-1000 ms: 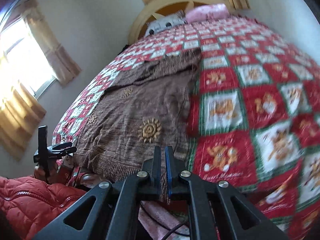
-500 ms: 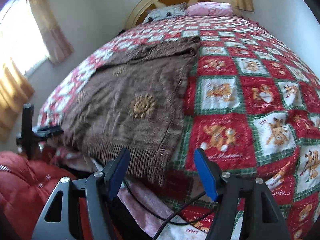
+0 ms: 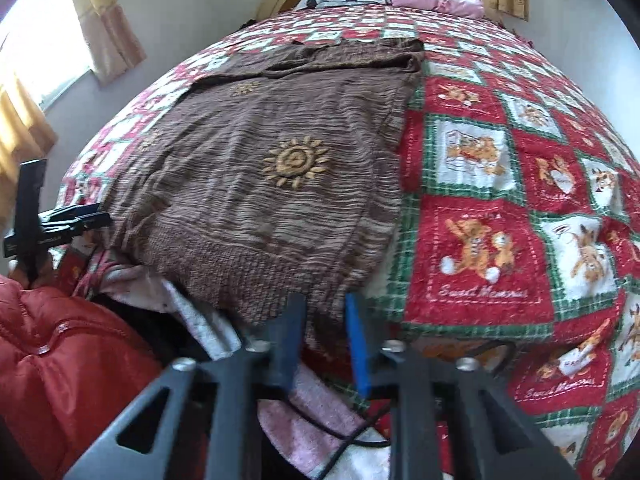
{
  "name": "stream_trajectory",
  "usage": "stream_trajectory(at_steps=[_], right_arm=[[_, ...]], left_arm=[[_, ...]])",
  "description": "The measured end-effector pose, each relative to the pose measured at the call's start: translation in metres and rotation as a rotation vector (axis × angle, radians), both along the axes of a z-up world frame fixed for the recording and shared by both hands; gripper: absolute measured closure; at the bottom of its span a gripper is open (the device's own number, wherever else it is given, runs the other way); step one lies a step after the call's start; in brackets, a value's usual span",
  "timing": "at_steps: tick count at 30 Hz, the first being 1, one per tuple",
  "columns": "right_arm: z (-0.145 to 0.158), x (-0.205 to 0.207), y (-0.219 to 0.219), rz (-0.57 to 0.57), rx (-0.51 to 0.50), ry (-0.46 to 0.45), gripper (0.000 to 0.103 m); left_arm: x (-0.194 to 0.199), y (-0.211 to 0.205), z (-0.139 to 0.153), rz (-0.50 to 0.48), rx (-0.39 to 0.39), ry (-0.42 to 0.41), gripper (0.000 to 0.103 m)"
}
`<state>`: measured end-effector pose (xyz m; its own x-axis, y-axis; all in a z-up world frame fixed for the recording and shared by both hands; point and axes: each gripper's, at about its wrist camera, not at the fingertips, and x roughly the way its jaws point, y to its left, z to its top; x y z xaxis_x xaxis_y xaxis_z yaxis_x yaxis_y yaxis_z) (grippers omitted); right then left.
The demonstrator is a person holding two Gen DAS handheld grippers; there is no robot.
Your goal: Fold small clothes
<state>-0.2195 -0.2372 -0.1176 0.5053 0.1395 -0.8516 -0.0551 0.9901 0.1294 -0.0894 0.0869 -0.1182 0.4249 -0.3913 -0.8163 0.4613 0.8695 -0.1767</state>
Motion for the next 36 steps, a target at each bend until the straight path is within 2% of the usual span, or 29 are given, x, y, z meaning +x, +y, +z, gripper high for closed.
stream_trajectory(at_steps=[2,5,7,10,12,15,18,20,23,26,28,29,30,31,32,33,36], right_arm=[[0.001,0.001,-0.007,-0.013,0.06,0.011,0.098],[0.009,0.001,-0.011,-0.011,0.128,0.009,0.099],[0.024,0.004,-0.011,0.006,0.186,-0.015,0.099],[0.054,0.02,-0.016,0.03,0.301,-0.075,0.099],[0.071,0.042,-0.022,0.034,0.36,-0.109,0.099],[0.087,0.082,-0.031,0.015,0.391,-0.148,0.099],[0.088,0.132,-0.059,-0.067,0.443,-0.162,0.099],[0.078,0.163,-0.074,-0.124,0.454,-0.153,0.1],[0.051,0.204,-0.086,-0.198,0.392,-0.129,0.1],[0.032,0.217,-0.09,-0.251,0.351,-0.114,0.099],[0.027,0.213,-0.093,-0.25,0.367,-0.128,0.099],[0.027,0.21,-0.091,-0.241,0.374,-0.132,0.099],[0.026,0.207,-0.088,-0.231,0.376,-0.131,0.099],[0.027,0.203,-0.085,-0.213,0.384,-0.133,0.099],[0.03,0.197,-0.08,-0.186,0.399,-0.145,0.099],[0.033,0.192,-0.077,-0.164,0.408,-0.158,0.099],[0.039,0.18,-0.063,-0.09,0.394,-0.177,0.099]], left_arm=[[0.003,0.005,0.001,0.002,-0.042,0.039,0.087],[0.008,0.009,0.003,0.024,-0.069,0.079,0.092],[0.012,0.011,0.011,0.027,-0.087,0.09,0.092],[0.025,0.012,0.035,0.024,-0.167,0.082,0.092],[0.042,0.011,0.054,0.024,-0.214,0.064,0.092],[0.08,0.001,0.073,0.034,-0.245,0.058,0.092],[0.121,-0.013,0.078,0.068,-0.202,0.031,0.092],[0.154,-0.023,0.07,0.103,-0.177,0.056,0.092],[0.186,-0.03,0.05,0.144,-0.122,0.106,0.091],[0.21,-0.031,0.032,0.153,-0.076,0.181,0.088],[0.214,-0.023,0.037,0.116,-0.12,0.208,0.084],[0.213,-0.017,0.043,0.096,-0.132,0.195,0.075],[0.21,-0.01,0.051,0.084,-0.121,0.16,0.056],[0.206,-0.003,0.058,0.079,-0.094,0.11,0.045],[0.202,0.004,0.066,0.074,-0.06,0.051,0.026],[0.198,0.01,0.071,0.062,-0.021,-0.01,0.018],[0.192,0.019,0.079,-0.015,0.09,-0.122,0.018]])
